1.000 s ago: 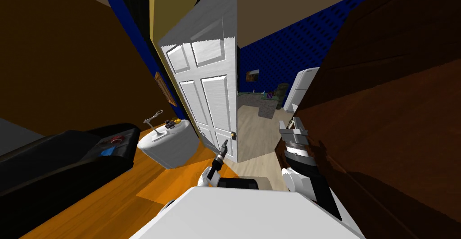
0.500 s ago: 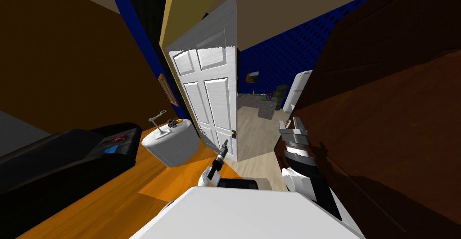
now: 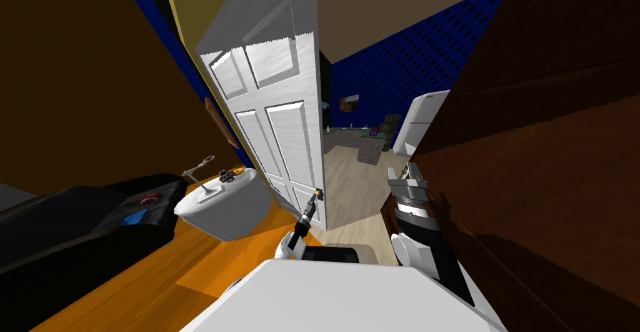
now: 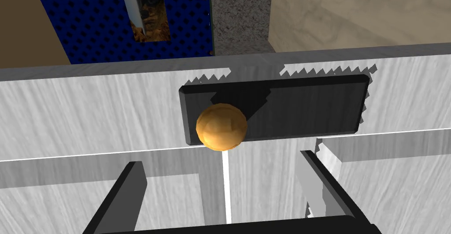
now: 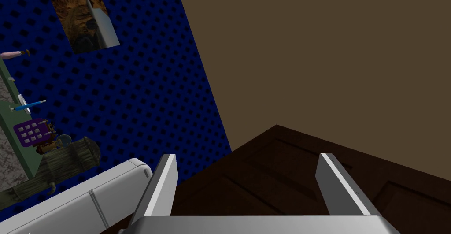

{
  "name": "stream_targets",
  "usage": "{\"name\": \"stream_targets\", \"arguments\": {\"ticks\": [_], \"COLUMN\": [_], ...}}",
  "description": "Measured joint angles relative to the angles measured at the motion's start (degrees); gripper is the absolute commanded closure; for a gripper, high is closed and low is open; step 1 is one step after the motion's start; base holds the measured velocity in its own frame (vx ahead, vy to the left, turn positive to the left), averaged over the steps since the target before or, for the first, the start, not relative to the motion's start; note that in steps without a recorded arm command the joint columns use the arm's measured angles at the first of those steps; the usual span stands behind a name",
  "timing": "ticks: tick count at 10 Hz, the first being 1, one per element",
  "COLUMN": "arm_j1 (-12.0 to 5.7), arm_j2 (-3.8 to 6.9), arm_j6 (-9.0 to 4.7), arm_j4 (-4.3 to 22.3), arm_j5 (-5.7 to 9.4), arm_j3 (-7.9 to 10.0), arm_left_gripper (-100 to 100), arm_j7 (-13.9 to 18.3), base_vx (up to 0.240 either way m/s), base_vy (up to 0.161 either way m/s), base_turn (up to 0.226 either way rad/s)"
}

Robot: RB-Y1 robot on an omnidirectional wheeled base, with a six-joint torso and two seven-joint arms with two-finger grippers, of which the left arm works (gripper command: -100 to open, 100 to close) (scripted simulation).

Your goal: Push the door open

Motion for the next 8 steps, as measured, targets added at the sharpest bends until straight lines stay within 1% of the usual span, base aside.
{"name": "stream_targets", "arguments": {"ticks": [2,3,4,8], "arm_j1": [-0.09,-0.09,-0.02,-0.1], "arm_j2": [-0.31,-0.5,-0.55,-0.5], "arm_j6": [-0.29,-0.42,-0.52,-0.31], "arm_j4": [0.3,0.5,0.5,0.5], "arm_j5": [0.11,0.15,0.14,0.13], "arm_j3": [0.29,0.4,0.36,0.37], "arm_left_gripper": [-100,-100,100,100], "arm_j7": [-0.3,-0.4,-0.4,-0.4], "base_vx": [0.189,0.075,-0.017,-0.015], "base_vy": [-0.068,-0.019,0.0,0.005], "base_turn": [-0.016,0.012,-0.007,-0.002]}}
